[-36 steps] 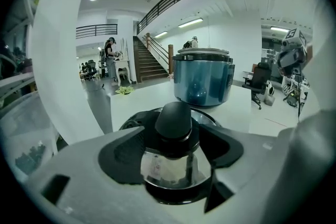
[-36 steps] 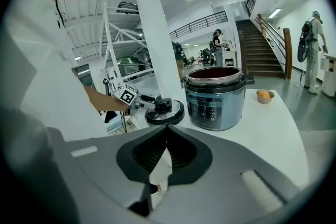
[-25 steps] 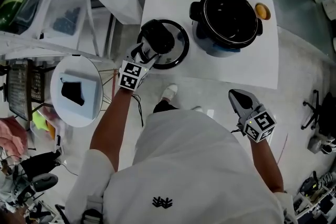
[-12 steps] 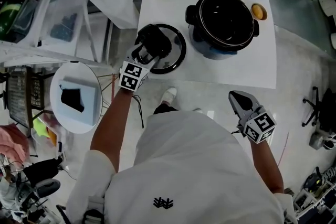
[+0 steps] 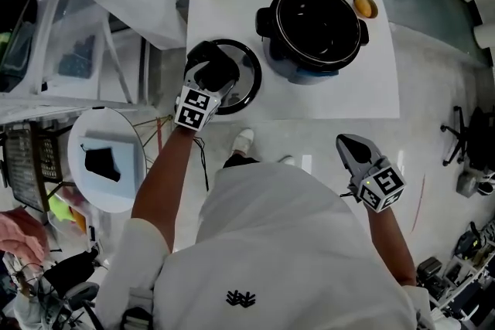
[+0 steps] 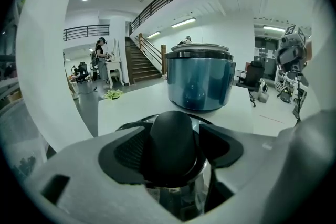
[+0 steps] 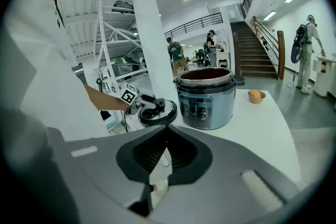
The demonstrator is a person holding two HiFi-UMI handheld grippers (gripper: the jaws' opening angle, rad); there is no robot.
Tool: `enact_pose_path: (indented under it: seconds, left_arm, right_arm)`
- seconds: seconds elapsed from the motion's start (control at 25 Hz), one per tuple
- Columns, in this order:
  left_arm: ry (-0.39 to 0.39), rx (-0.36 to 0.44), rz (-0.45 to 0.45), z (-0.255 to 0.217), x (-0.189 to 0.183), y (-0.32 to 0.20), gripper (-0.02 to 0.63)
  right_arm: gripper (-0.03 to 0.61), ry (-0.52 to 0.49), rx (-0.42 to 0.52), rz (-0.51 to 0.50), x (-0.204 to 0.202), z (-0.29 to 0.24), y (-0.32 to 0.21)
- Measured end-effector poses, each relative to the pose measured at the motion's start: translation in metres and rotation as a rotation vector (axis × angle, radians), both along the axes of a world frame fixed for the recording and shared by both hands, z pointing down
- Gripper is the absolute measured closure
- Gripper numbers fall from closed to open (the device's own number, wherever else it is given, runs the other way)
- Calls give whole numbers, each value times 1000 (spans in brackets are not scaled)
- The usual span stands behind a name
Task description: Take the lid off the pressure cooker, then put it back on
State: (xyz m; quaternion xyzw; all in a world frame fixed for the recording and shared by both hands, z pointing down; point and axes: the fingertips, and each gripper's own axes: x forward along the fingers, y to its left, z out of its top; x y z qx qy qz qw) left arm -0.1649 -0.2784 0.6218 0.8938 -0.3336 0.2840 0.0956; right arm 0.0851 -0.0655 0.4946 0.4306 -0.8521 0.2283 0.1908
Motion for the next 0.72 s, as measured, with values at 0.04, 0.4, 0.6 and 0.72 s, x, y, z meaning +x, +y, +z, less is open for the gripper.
enact_pose_path:
  seconds: [0.04, 0.4, 0.6, 0.72]
  left_arm:
    - [1, 0, 6, 1, 2, -2, 287]
    - [-30, -10, 56, 11, 16, -11, 326]
    - [-33, -7, 63, 12, 17, -11, 328]
    - [-32, -9, 63, 12, 17, -10, 327]
  right_arm:
    - [566, 2, -3, 10, 1, 1, 1]
    - [566, 19, -21, 62, 1, 2, 9]
    - [566, 21, -26, 77, 2, 5, 13]
    - [566, 17, -23, 85, 1, 5, 14]
